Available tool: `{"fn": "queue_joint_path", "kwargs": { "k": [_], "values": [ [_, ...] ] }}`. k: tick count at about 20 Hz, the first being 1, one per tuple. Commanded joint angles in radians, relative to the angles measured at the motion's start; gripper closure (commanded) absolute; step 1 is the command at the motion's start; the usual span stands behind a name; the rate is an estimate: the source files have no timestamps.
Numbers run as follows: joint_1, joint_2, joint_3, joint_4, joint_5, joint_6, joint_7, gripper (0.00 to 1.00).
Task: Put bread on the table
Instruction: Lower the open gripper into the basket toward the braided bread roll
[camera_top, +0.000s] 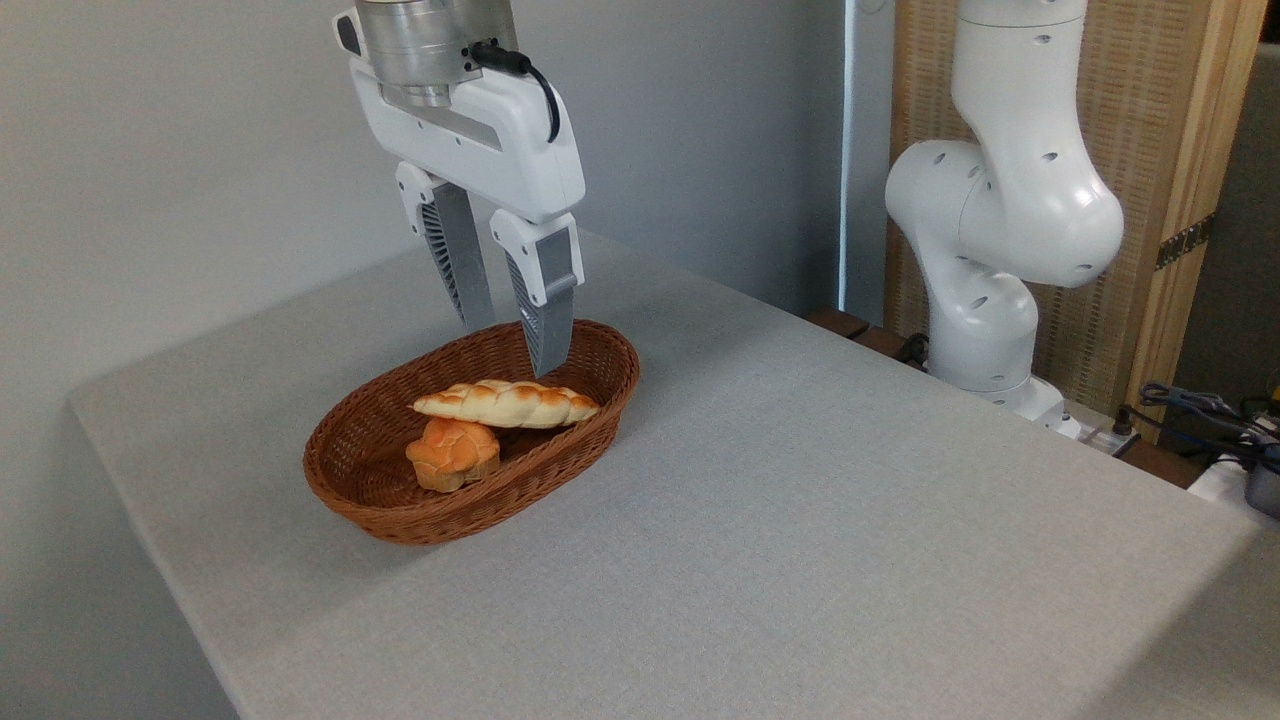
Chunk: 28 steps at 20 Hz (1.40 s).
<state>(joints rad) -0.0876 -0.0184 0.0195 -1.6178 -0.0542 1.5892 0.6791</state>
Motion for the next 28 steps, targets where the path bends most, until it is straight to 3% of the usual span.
{"fn": "queue_joint_path", "kwargs": {
  "k": [1,12,14,17,20,23,28],
  "values": [
    [-0.009,0.006,0.010,0.013,0.001,0.000,-0.016,0.00],
    [-0.009,-0.017,0.005,-0.031,-0.001,0.003,0.003,0.00],
    [-0.009,-0.060,-0.039,-0.117,-0.001,0.044,0.007,0.00],
    [-0.009,-0.144,-0.088,-0.301,-0.013,0.224,0.007,0.00],
    [-0.009,-0.147,-0.145,-0.367,-0.027,0.291,0.013,0.00],
    [-0.011,-0.144,-0.206,-0.447,-0.027,0.391,0.098,0.00],
    [-0.012,-0.121,-0.260,-0.499,-0.029,0.442,0.123,0.00]
  ]
}}
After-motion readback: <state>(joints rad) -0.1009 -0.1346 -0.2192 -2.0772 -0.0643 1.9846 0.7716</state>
